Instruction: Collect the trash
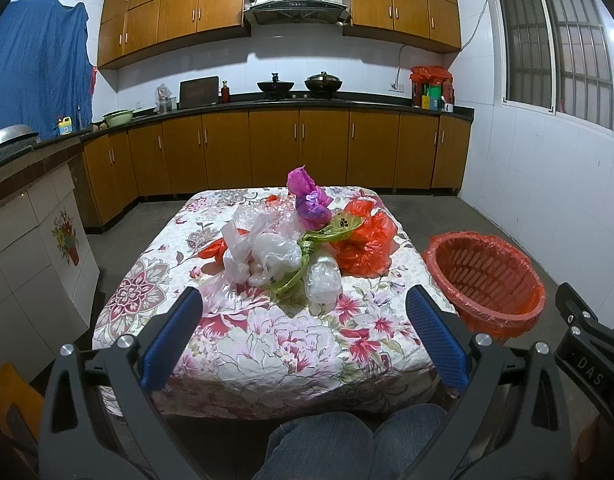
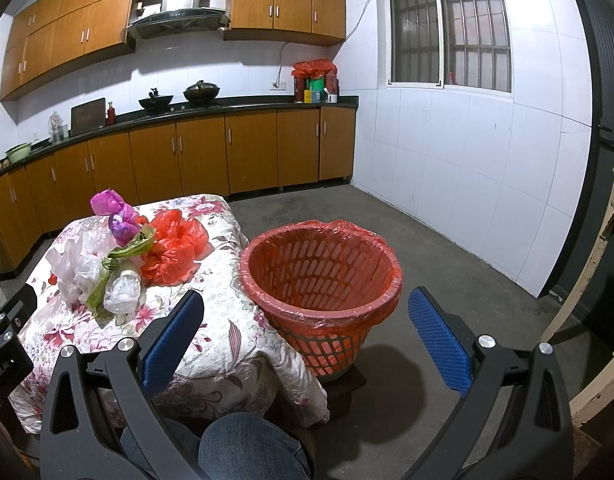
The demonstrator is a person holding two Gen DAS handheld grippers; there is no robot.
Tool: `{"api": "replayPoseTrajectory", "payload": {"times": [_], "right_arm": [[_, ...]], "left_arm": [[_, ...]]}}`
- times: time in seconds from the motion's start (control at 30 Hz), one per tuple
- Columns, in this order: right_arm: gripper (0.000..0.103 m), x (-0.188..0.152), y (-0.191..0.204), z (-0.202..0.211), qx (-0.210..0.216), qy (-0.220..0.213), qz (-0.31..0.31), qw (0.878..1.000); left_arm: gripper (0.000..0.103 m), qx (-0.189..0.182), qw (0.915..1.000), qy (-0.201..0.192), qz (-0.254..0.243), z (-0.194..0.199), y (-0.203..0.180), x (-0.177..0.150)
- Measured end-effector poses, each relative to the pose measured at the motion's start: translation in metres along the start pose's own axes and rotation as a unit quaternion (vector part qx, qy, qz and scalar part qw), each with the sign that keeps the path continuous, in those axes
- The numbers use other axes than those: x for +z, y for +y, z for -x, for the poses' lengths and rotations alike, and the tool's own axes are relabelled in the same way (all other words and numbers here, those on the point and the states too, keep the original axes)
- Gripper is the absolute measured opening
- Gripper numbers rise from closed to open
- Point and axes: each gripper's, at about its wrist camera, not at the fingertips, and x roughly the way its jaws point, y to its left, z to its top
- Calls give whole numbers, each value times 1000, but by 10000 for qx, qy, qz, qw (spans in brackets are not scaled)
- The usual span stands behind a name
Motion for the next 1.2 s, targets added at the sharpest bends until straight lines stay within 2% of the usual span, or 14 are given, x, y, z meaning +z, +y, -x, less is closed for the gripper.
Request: {"api": "replayPoseTrajectory", "payload": {"times": [1.2], "right_arm": [[101,-1,0,-4,-1,26,0,10000]], "left_arm": [[99,7,10000,31,-15,0,0,0]]}}
